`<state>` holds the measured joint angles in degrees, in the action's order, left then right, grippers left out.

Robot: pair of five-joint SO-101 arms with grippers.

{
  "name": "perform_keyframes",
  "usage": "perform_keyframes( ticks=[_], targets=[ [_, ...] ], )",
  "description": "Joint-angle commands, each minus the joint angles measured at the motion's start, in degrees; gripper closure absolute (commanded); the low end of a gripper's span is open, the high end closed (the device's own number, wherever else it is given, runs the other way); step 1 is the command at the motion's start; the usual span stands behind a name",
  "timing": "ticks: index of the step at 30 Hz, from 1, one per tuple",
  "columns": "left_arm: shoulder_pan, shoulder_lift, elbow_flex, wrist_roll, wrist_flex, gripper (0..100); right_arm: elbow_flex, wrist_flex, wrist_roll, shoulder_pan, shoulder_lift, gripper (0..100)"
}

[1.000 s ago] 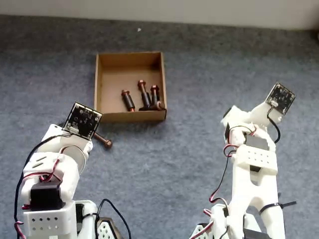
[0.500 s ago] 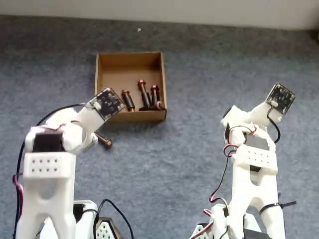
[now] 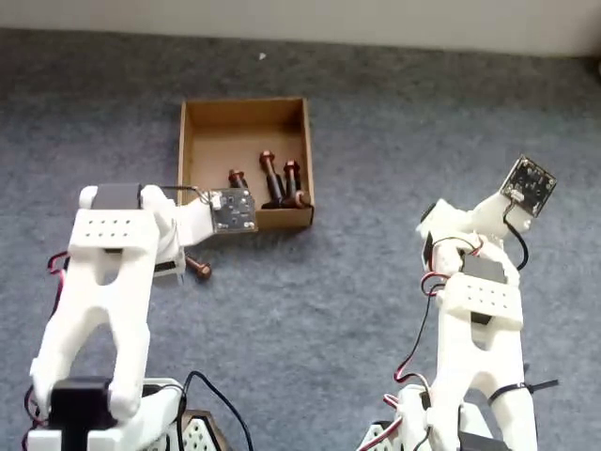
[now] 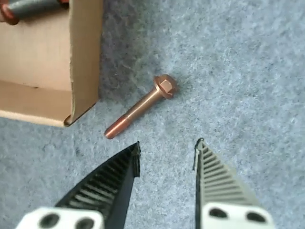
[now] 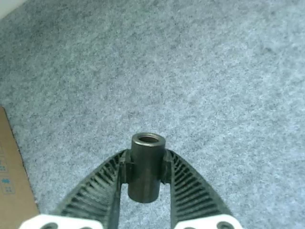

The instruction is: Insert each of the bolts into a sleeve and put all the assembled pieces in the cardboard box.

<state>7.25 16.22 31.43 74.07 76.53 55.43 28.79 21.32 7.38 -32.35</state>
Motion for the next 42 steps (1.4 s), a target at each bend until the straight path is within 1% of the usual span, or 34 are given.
perform_keyframes(
  ticks=[1, 4, 7, 13, 19, 21, 25, 29, 37, 41, 42],
  targets=[
    [-2.77, -4.79, -3.47, 5.45, -0.97, 80, -0.75, -1.19, 0.0, -0.4, -1.8, 99.2],
    [-3.21, -8.66, -3.82, 5.45, -4.92, 80, -0.66, -1.89, 0.0, -0.4, -1.8, 99.2],
    [-3.21, -12.26, -3.82, 5.45, -8.35, 80, -0.31, -5.14, 0.0, -0.4, -1.8, 99.2],
    [-4.09, -17.1, -3.82, 5.45, -11.6, 80, -0.31, -5.32, 0.0, -0.4, -1.8, 99.2],
    [-4.18, -23.52, -3.82, 5.19, -16.79, 80, -0.31, -5.32, 0.0, -0.4, -1.8, 99.2],
    [-4.18, -24.92, -3.74, 5.1, -17.85, 83, -0.31, -5.32, 0.0, -0.4, -1.8, 99.2],
    [-5.32, -25.8, -3.56, 5.1, -17.76, 93, -0.31, -5.32, 0.0, -0.4, -1.8, 99.2],
    [-7.25, -25.8, -3.21, 5.1, -17.58, 99, -0.31, -5.32, 0.0, -0.4, -1.8, 99.2],
    [-9.89, -25.71, -3.74, 5.01, -9.85, 99, 0.57, -5.58, 0.0, -0.4, -1.8, 99.2],
    [-10.07, -25.71, -3.74, 4.84, -9.49, 99, 0.92, -5.58, 0.0, -0.4, -1.8, 99.2],
    [-10.07, -25.71, -3.74, 3.69, -9.67, 99, 0.92, -5.58, 0.0, -0.4, -1.8, 99.2]
  ],
)
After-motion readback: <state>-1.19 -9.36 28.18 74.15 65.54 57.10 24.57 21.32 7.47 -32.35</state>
